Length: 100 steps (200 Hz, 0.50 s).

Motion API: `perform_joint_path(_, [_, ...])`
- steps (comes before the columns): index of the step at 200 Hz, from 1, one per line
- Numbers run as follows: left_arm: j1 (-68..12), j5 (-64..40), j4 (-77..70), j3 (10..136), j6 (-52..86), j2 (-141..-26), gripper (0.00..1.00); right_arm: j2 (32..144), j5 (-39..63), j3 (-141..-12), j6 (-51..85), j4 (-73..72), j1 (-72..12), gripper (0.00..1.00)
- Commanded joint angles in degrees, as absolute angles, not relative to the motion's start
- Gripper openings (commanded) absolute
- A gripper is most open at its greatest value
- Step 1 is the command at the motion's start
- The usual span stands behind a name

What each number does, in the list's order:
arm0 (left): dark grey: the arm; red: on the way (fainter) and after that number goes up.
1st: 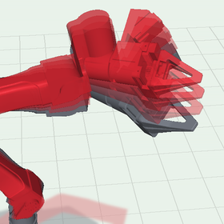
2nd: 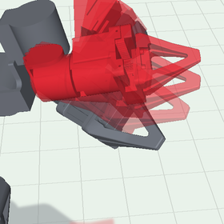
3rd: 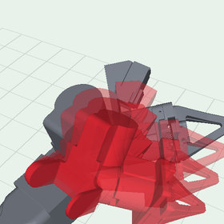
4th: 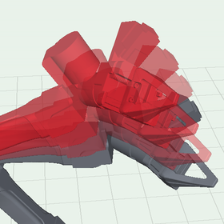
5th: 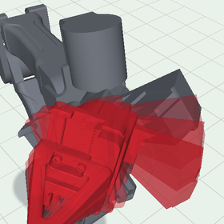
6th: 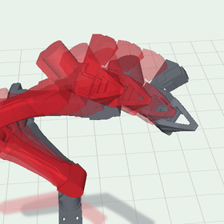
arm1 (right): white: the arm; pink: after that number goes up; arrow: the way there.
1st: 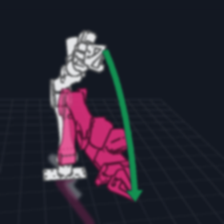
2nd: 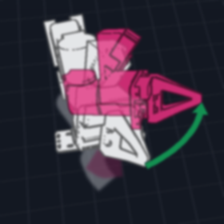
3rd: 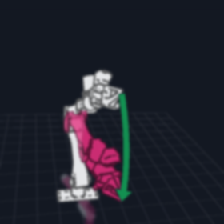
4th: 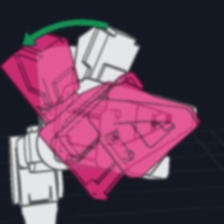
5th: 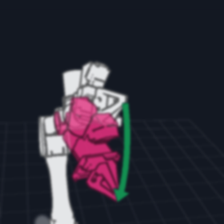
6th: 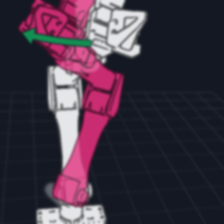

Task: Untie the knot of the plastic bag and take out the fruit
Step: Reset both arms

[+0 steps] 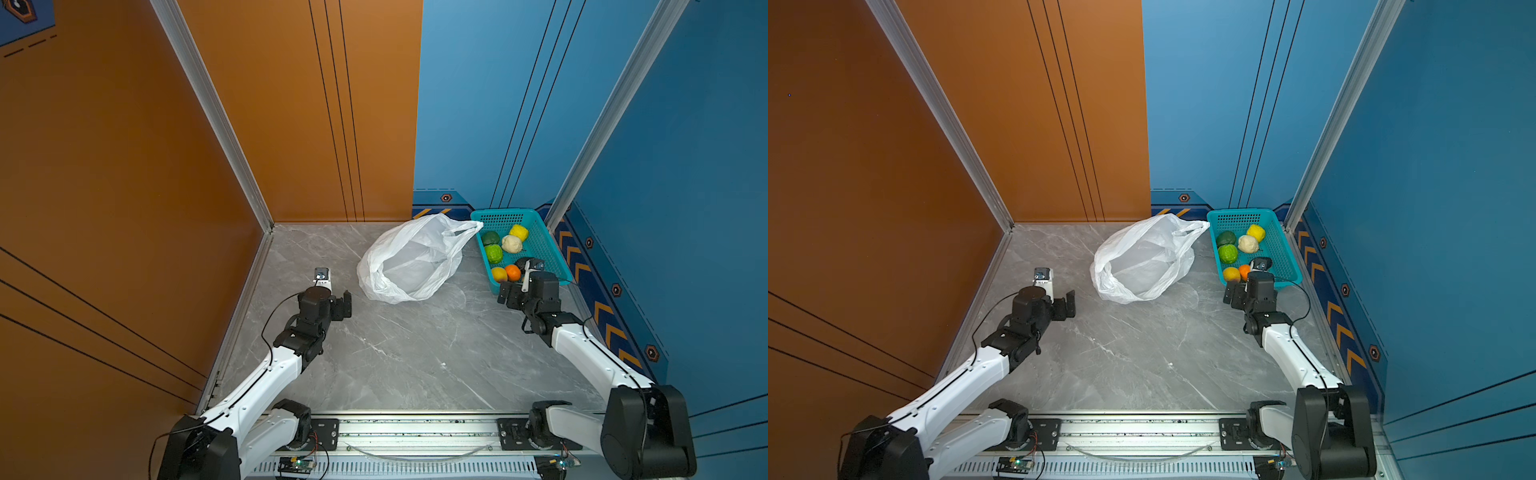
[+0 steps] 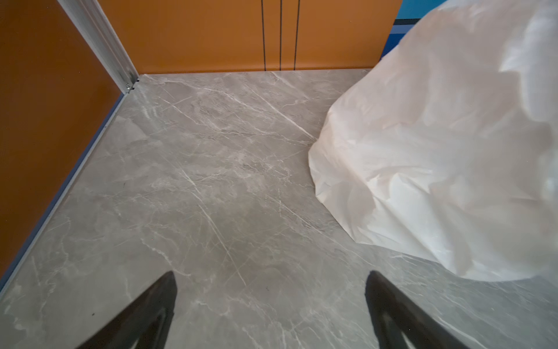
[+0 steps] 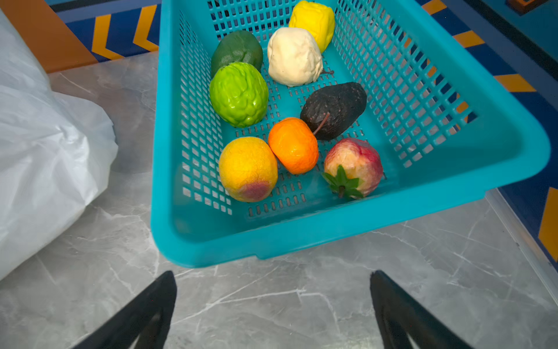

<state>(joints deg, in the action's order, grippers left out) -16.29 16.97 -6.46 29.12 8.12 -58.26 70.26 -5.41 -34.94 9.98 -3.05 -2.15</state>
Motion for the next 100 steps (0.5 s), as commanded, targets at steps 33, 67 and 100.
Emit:
perform_joint_path(33, [-9.48,17.01,-30.72,22.04,2.15,-65.67,0.98,75.50,-3.34,-28.21,1.31,-26.59,-1.05,1.00])
perform_joint_path(67, [-7.73,17.33,-37.41,21.39,-1.01,-71.29,0.98,78.61,-1.62,-26.72,1.29,-32.65,-0.40,1.00])
perform_joint_path(100, [-4.51,16.46,-45.46,20.58,-0.86,-78.09,0.99,81.05,-0.36,-24.05,2.07,-40.11,-0.44,1.00])
